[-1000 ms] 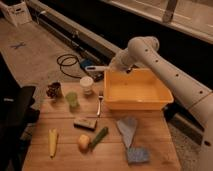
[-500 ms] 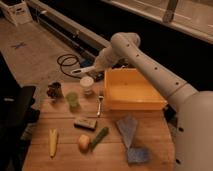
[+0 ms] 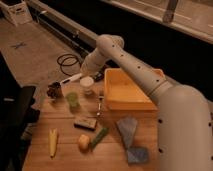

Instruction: Place brush in paper cup

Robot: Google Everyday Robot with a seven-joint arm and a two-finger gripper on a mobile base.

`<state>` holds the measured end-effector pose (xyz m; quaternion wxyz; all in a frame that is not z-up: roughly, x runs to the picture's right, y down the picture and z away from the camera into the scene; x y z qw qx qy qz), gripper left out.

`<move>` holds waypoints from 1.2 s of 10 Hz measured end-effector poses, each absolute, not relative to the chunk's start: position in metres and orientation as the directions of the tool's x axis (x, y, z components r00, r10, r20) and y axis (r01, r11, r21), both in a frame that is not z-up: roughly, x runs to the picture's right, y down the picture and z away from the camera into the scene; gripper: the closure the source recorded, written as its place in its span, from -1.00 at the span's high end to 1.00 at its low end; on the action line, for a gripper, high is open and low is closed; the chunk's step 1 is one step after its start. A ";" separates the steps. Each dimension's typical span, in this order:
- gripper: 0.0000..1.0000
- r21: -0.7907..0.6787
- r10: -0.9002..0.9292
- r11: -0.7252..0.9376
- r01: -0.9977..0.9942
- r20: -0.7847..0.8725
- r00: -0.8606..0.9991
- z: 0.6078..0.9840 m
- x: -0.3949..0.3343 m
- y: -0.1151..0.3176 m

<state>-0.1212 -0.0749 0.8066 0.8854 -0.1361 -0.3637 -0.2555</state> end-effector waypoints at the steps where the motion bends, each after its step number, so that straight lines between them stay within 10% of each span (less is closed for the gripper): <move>1: -1.00 -0.045 -0.379 0.805 0.592 0.728 0.571 0.813 -0.128 -0.062; 12: -1.00 -0.018 -0.399 0.736 0.677 0.796 0.455 0.849 -0.165 -0.036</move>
